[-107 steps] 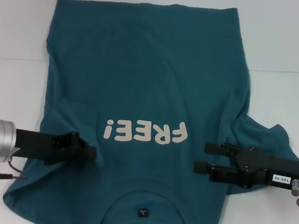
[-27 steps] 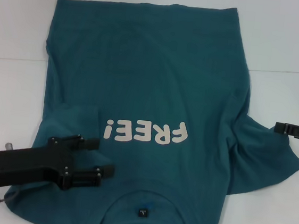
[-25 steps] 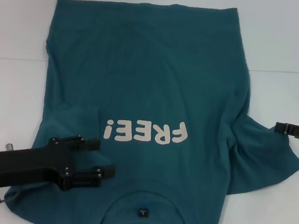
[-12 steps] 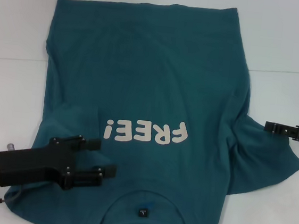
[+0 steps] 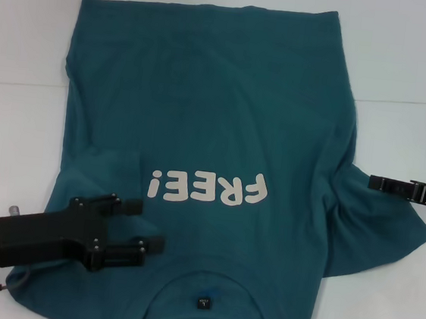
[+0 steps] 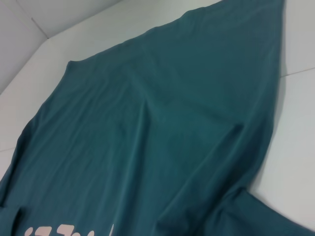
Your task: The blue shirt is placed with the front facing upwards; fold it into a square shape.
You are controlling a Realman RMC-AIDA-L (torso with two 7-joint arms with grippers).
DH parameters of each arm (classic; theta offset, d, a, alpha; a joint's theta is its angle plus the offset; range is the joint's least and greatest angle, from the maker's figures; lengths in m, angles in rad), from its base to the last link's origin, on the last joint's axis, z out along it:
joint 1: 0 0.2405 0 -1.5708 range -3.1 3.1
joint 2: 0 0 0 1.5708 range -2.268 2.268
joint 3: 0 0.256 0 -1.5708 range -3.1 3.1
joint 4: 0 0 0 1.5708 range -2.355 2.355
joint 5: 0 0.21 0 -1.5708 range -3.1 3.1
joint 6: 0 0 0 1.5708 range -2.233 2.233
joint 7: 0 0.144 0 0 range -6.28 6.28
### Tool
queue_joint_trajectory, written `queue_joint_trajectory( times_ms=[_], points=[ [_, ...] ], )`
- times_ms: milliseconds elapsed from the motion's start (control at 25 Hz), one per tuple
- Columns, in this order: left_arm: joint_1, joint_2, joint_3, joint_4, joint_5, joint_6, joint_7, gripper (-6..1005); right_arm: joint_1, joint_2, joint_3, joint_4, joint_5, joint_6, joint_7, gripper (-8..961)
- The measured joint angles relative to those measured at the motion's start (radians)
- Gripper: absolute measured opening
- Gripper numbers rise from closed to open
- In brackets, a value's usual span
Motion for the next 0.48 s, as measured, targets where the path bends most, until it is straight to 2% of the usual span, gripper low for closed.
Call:
queue_joint_trajectory(
  times_ms=[400, 480],
  points=[
    [0.0, 0.0, -0.002, -0.001, 0.0, 0.001, 0.0, 860, -0.006, -0.006, 0.0, 0.004, 0.0, 0.007, 0.033, 630],
    [0.0, 0.0, -0.002, -0.001, -0.001, 0.0, 0.0, 860, -0.006, -0.006, -0.001, 0.004, 0.0, 0.008, 0.033, 531]
  ],
)
